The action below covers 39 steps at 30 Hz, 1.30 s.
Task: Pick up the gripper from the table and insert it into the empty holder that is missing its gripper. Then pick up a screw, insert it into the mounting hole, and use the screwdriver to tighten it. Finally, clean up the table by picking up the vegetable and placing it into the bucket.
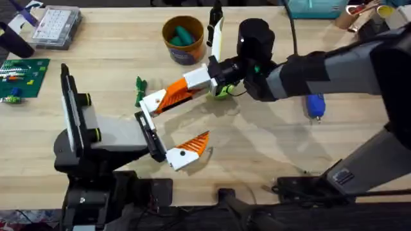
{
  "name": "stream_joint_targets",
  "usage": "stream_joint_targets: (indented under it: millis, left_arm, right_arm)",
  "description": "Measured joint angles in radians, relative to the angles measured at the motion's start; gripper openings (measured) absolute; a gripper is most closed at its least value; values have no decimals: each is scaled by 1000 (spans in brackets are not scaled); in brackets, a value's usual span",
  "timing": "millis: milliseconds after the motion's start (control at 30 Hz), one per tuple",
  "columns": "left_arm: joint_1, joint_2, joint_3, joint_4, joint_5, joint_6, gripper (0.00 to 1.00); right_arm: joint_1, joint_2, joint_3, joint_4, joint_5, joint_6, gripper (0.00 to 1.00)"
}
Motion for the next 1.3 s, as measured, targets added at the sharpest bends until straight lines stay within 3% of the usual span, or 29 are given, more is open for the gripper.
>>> stream_joint_targets:
  millis: [1300]
  left_arm:
    - [9,0,0,1,-10,-2,986]
  right_arm:
    - [19,0,2,2,33,15,12]
